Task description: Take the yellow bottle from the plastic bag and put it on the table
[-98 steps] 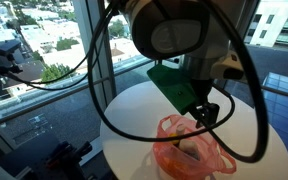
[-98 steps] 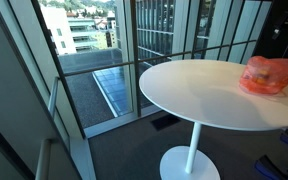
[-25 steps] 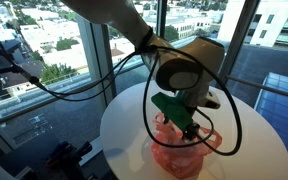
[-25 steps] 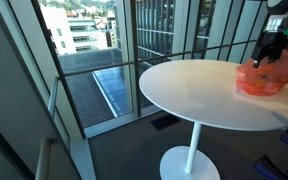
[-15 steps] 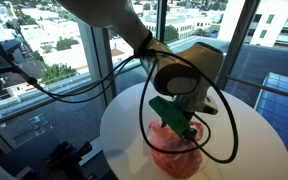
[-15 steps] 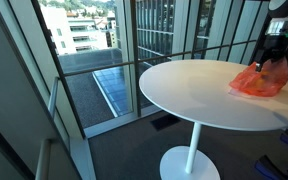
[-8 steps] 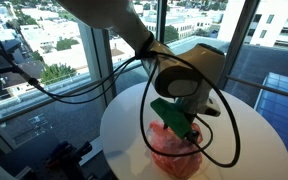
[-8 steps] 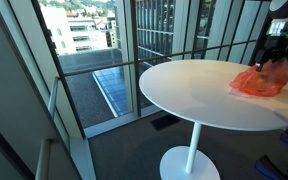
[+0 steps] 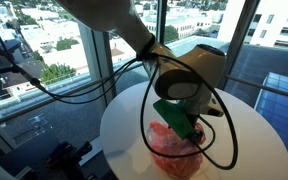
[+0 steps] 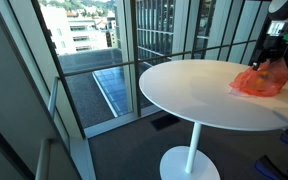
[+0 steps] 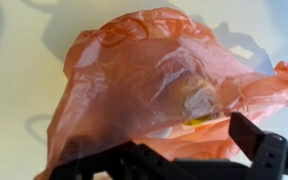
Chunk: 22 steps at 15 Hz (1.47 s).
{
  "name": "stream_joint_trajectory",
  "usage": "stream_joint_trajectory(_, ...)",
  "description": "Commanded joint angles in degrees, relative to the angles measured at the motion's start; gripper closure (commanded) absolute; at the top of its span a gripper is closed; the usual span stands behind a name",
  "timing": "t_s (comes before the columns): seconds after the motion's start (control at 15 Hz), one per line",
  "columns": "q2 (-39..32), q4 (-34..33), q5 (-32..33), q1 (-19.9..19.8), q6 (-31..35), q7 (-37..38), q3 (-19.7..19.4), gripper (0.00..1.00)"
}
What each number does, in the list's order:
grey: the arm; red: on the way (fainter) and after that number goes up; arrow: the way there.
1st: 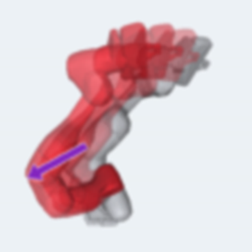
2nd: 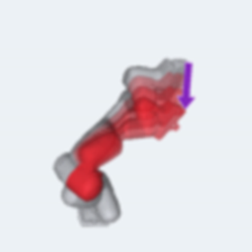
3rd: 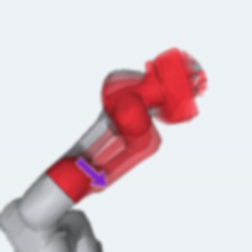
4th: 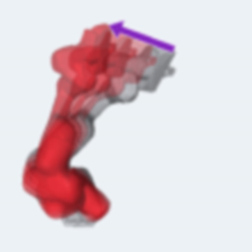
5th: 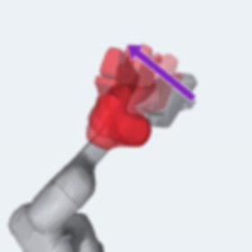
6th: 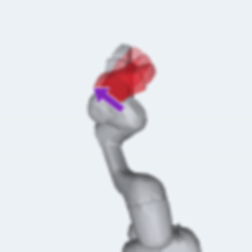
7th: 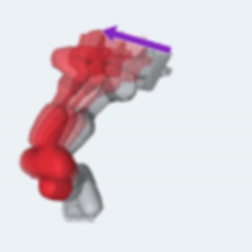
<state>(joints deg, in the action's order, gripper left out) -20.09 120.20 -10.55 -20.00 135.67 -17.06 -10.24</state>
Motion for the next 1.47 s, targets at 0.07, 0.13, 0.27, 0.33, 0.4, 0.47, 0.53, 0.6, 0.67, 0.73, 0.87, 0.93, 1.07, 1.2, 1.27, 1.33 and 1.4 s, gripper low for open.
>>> stream_joint_trajectory(0.07,0.5,1.1,0.4,0.3,1.6,1.8,-0.3,0.0)
stream_joint_trajectory(0.13,0.6,1.4,0.5,0.4,1.7,2.0,-0.4,0.0)
stream_joint_trajectory(0.27,0.9,2.0,0.6,0.3,1.8,2.0,-0.4,0.0)
stream_joint_trajectory(0.33,1.1,2.3,0.6,0.4,1.8,2.1,-0.5,0.0)
stream_joint_trajectory(0.4,1.4,2.7,0.6,0.4,1.9,2.2,-0.5,0.0)
stream_joint_trajectory(0.47,1.8,3.2,0.6,0.4,1.9,2.1,-0.4,0.0)
stream_joint_trajectory(0.53,2.1,3.6,0.6,0.4,2.0,2.0,-0.4,0.0)
stream_joint_trajectory(0.6,2.3,4.0,0.7,0.4,2.0,2.0,-0.5,0.0)
stream_joint_trajectory(0.67,2.5,4.2,0.7,0.5,2.0,2.0,-0.5,0.0)
stream_joint_trajectory(0.73,2.6,4.5,0.7,0.5,2.1,2.0,-0.5,0.0)
stream_joint_trajectory(0.87,2.9,5.3,0.7,0.5,2.2,1.9,-0.5,0.0)
stream_joint_trajectory(0.93,2.8,5.6,0.7,0.5,2.5,1.9,-0.5,0.0)
stream_joint_trajectory(1.07,2.7,6.1,0.8,0.6,3.3,2.0,-0.5,0.0)
stream_joint_trajectory(1.2,2.7,6.6,0.8,0.7,4.5,2.0,-0.5,0.08)
stream_joint_trajectory(1.27,2.8,6.8,0.8,0.7,4.9,2.1,-0.4,0.26)
stream_joint_trajectory(1.33,2.9,7.0,0.9,0.7,5.4,2.2,-0.5,0.34)
stream_joint_trajectory(1.4,3.0,7.1,0.9,0.8,5.8,2.2,-0.4,0.44)
